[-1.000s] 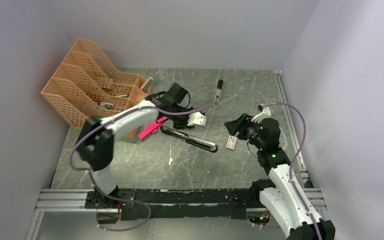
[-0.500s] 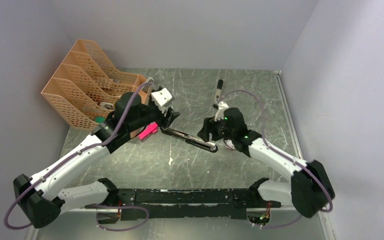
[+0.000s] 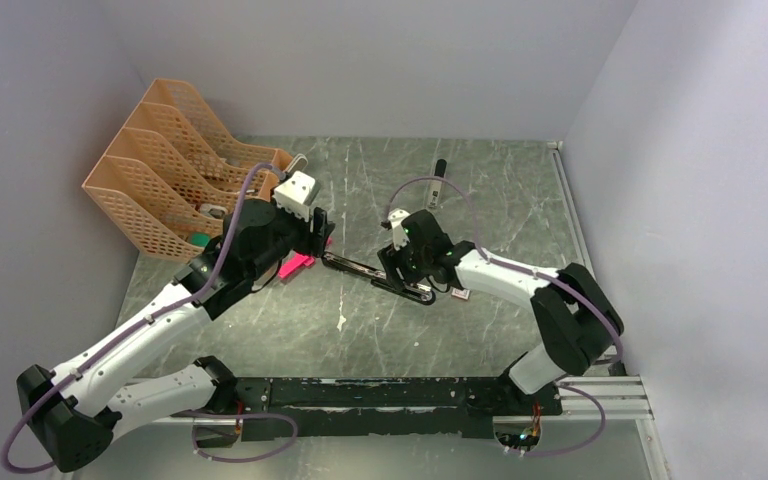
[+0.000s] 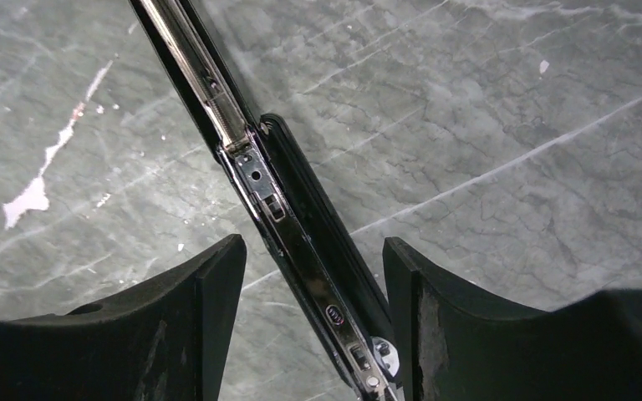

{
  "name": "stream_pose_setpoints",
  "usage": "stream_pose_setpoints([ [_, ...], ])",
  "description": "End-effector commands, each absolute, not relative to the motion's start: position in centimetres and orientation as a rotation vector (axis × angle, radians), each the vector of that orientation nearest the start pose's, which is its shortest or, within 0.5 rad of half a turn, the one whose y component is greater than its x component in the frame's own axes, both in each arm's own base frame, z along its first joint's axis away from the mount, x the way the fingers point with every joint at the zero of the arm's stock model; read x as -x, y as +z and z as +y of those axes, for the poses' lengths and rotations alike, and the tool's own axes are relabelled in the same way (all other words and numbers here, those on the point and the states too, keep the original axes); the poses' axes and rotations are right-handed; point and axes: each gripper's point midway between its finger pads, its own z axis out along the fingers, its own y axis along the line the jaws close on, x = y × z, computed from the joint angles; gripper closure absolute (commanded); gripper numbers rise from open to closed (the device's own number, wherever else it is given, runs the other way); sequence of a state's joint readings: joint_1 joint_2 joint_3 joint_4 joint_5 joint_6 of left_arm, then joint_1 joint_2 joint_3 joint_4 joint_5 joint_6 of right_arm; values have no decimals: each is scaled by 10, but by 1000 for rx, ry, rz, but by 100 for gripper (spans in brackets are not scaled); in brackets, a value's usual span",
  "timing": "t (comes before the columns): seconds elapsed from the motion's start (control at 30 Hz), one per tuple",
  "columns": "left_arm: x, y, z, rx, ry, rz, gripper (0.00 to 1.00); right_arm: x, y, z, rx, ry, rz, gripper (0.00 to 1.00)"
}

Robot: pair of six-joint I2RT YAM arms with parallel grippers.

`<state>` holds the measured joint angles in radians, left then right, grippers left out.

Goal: Load the staples into the stapler

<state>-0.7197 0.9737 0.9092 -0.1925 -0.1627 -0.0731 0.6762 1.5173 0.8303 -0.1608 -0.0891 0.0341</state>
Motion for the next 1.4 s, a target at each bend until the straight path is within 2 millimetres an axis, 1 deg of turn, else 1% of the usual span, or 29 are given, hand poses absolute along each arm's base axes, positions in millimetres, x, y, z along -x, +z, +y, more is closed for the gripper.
stream_pose_setpoints([
  [0.0,-282,271,-205,-439,-387,1808,37,-274,44,240,937,364,2335,36],
  [0.27,-282,268,-205,-452,-384,1815,37,-268,28,241,978,372,2380,46],
  [0.37,-283,266,-206,-456,-382,1822,38,-267,25,240,979,365,2386,55],
  [0.47,-283,264,-206,-457,-379,1828,38,-266,27,242,985,369,2369,63],
  [0.53,-284,264,-206,-459,-376,1830,38,-261,29,245,1017,381,2354,70],
  [0.67,-284,262,-207,-460,-372,1836,38,-243,31,262,1140,421,2302,83],
  [0.73,-285,261,-206,-459,-368,1838,38,-231,32,276,1196,453,2268,91],
  [0.83,-287,261,-203,-446,-350,1842,38,-213,33,294,1259,524,2224,99],
  [0.93,-288,264,-198,-419,-329,1834,38,-192,32,308,1337,586,2180,100],
  [1.03,-289,270,-190,-379,-310,1815,38,-170,26,318,1447,621,2141,100],
  [1.13,-290,276,-183,-344,-302,1792,38,-156,24,328,1516,655,2108,100],
  [1.2,-290,278,-179,-326,-293,1784,38,-155,26,337,1509,664,2095,100],
  [1.27,-290,279,-176,-315,-289,1778,38,-158,32,350,1482,692,2074,100],
  [1.37,-291,278,-176,-315,-289,1781,38,-168,37,368,1422,702,2068,100],
])
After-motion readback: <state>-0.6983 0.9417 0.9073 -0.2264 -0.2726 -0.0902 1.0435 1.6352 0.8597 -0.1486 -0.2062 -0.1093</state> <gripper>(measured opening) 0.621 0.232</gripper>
